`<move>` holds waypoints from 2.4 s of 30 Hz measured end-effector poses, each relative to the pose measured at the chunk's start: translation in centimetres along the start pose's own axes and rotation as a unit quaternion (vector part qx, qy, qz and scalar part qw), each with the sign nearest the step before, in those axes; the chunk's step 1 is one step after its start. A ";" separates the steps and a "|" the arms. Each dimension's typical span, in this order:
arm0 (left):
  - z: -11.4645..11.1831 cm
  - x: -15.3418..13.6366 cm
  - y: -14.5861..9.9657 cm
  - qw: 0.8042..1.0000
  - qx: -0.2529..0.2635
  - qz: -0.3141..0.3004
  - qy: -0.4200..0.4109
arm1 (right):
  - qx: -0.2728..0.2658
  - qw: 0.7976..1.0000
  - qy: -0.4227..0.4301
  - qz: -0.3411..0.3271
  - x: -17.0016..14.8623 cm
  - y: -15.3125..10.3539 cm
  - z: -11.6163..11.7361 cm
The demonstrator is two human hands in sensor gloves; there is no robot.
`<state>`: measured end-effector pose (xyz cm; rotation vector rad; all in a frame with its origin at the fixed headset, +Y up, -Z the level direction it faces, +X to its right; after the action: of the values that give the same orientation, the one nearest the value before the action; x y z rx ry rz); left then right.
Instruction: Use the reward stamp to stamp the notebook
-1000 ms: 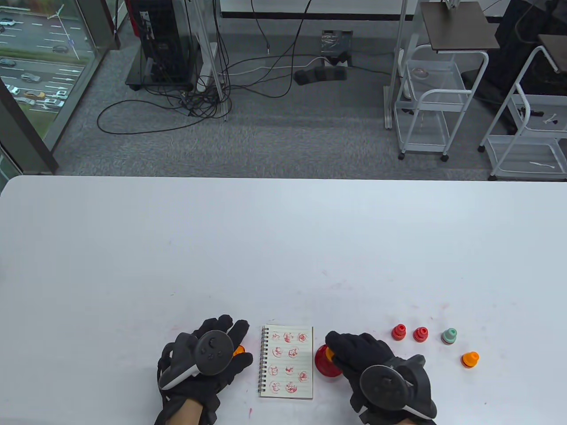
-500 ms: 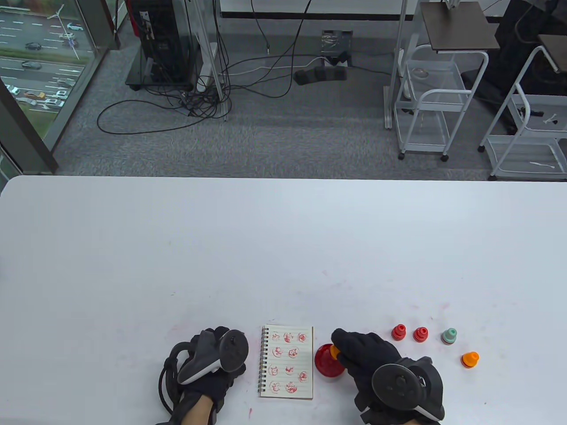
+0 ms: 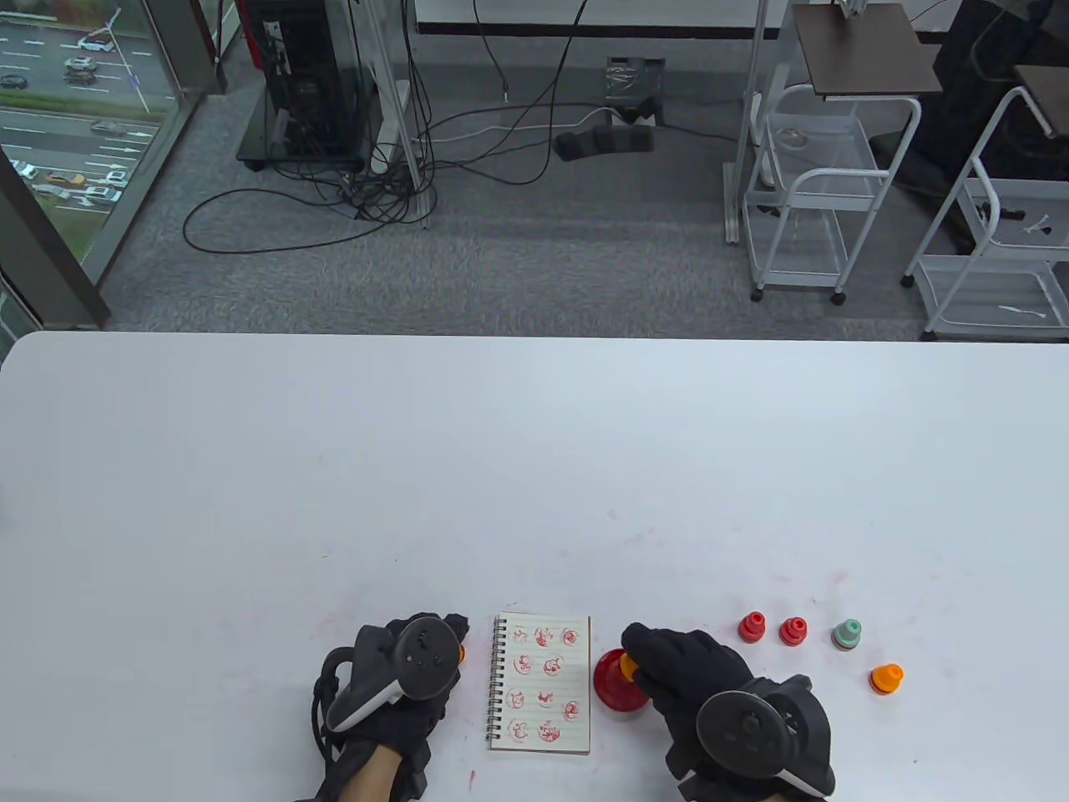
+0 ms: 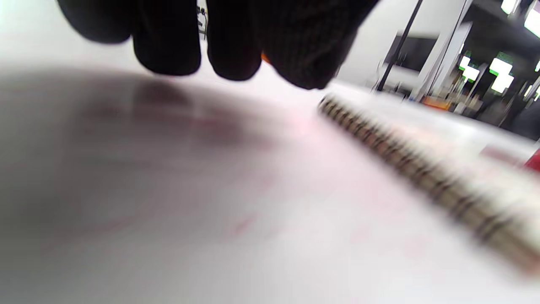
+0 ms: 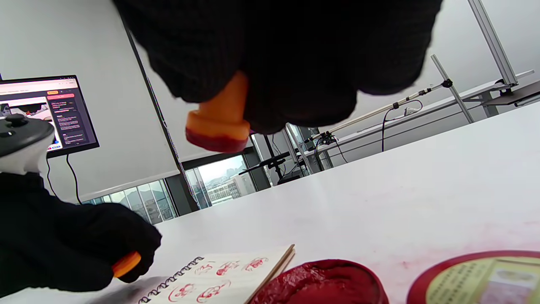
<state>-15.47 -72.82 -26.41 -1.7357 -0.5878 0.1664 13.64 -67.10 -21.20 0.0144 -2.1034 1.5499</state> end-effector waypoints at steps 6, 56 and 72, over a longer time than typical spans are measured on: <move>0.7 2.6 -0.5 0.985 0.029 -0.098 -0.140 | -0.011 0.999 0.051 -0.008 0.8 -0.1 -0.1; -1.2 7.0 -1.0 0.972 -0.044 -0.189 -0.132 | -0.027 0.992 0.115 -0.037 3.0 -0.2 0.6; 3.5 3.1 -2.7 0.990 0.048 -0.133 0.010 | 0.008 0.997 -0.077 0.021 -4.6 -1.0 -4.5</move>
<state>-15.02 -67.99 -24.15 -1.5482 -0.7775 -0.0119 19.67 -64.79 -21.25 0.0987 -2.2225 1.6354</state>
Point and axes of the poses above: the tracker on the back of each hand, its own x axis roughly to the thumb side, its own y axis roughly from the wrist to the fingertips, z = x × y, the point moved 3 cm from there along y, roughly from the wrist to the fingertips, and after that the axes turned 7 degrees about -y, right-handed, at the moved point
